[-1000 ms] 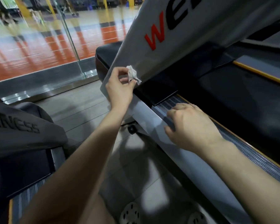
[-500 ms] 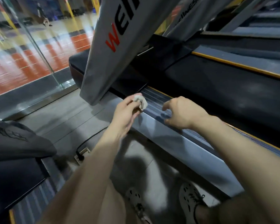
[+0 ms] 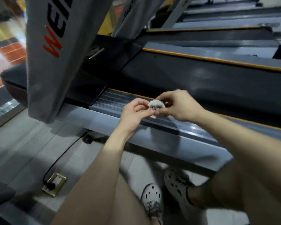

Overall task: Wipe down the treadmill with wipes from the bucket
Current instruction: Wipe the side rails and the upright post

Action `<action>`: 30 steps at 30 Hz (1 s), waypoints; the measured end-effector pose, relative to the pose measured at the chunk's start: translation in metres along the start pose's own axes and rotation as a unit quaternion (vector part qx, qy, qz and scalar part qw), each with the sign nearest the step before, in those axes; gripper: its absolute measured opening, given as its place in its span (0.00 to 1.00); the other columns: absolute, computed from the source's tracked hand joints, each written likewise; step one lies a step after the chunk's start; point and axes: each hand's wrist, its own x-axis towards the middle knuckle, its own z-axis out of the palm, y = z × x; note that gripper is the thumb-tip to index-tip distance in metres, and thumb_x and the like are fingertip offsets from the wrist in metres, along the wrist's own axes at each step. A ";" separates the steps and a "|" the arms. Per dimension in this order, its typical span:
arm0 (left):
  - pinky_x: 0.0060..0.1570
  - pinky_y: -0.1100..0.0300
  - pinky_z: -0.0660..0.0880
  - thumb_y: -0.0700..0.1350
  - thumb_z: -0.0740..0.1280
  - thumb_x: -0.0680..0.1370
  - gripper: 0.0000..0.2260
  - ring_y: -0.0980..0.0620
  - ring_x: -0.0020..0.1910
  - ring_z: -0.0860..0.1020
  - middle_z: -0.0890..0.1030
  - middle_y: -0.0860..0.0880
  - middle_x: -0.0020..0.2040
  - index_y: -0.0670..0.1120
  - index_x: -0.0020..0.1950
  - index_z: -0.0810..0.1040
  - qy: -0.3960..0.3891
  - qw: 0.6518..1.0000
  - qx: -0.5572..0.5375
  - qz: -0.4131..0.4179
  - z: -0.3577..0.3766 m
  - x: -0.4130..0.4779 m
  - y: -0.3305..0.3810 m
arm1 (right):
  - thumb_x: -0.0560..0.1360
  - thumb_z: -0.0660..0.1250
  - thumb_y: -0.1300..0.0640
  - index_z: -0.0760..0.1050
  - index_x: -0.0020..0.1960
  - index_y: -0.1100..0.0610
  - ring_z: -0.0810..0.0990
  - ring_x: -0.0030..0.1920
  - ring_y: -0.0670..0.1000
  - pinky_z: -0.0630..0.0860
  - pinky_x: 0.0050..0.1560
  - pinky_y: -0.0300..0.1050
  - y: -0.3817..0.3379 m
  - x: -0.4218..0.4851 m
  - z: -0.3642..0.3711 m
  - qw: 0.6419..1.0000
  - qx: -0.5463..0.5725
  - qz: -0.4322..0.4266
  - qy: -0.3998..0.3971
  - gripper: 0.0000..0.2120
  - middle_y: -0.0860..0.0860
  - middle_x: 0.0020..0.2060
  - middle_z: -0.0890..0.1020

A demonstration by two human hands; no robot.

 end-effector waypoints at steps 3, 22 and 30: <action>0.54 0.57 0.83 0.31 0.77 0.76 0.12 0.49 0.52 0.85 0.87 0.43 0.51 0.42 0.56 0.82 -0.074 0.997 0.032 0.014 0.017 0.009 -0.005 | 0.70 0.84 0.53 0.87 0.48 0.51 0.86 0.36 0.42 0.84 0.48 0.47 0.014 -0.018 -0.020 0.999 -0.011 0.042 0.012 0.10 0.47 0.36 0.87; 0.58 0.50 0.76 0.51 0.68 0.82 0.14 0.47 0.66 0.78 0.81 0.51 0.63 0.53 0.67 0.81 -0.349 0.615 0.616 0.348 0.329 -0.030 -0.005 | 0.74 0.76 0.61 0.89 0.42 0.50 0.86 0.33 0.42 0.86 0.45 0.47 0.261 -0.320 -0.181 0.926 -0.094 0.348 0.116 0.07 0.47 0.30 0.86; 0.57 0.50 0.78 0.54 0.66 0.82 0.16 0.45 0.66 0.78 0.81 0.51 0.63 0.54 0.69 0.79 -0.417 0.516 0.637 0.394 0.503 -0.069 -0.012 | 0.73 0.68 0.68 0.89 0.48 0.51 0.84 0.38 0.46 0.83 0.44 0.47 0.348 -0.453 -0.214 0.876 -0.117 0.453 0.117 0.15 0.46 0.32 0.84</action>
